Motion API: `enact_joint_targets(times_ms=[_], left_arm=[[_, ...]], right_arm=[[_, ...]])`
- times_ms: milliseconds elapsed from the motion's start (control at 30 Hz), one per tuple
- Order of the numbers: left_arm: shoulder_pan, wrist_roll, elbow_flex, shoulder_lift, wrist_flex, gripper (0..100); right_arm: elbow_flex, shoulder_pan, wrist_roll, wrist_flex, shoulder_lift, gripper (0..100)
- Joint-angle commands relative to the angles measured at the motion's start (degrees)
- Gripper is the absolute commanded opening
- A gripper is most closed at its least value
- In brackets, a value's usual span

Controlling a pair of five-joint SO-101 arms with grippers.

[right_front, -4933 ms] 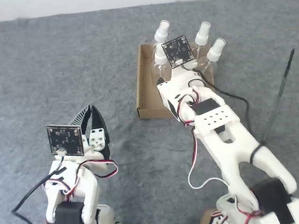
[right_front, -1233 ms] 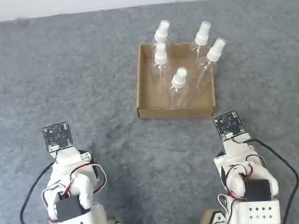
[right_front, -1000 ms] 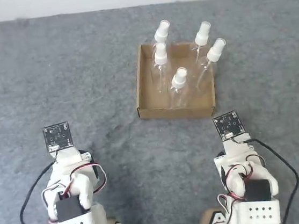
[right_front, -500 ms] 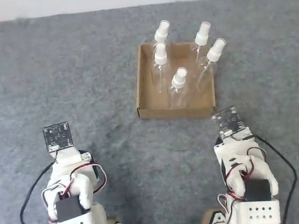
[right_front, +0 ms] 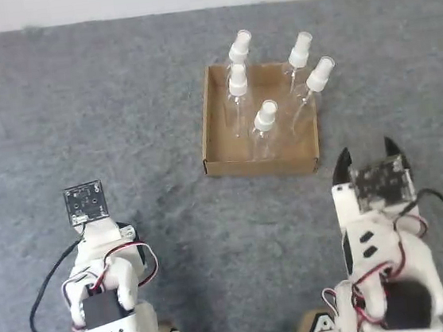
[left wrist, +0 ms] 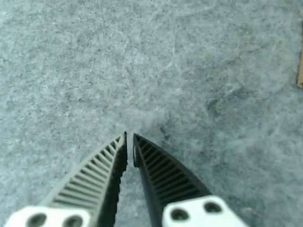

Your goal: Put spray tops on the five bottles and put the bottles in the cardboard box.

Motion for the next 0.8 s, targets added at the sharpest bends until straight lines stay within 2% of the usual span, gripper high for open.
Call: enact_joint_targets(times_ms=[0,133,267,500,767], left_arm=[[0.18,0.62,-0.22,-0.44,-0.62,1],[0.18,0.62,-0.22,-0.44,-0.62,1],[0.18,0.62,-0.22,-0.44,-0.62,1],[0.18,0.53,-0.22,-0.44,-0.62,1],[0.18,0.53,-0.22,-0.44,-0.62,1]], right_arm=[[-10.9,-0.04,-3.08,-4.7,16.66,14.8],[-21.54,-0.13,-7.12,-5.49,34.24,13.2],[-32.35,0.22,-14.59,-5.49,48.75,13.0],[-46.24,0.31,-25.85,-8.57,65.63,12.9],[-53.98,-0.13,-27.78,-13.14,76.7,13.2]])
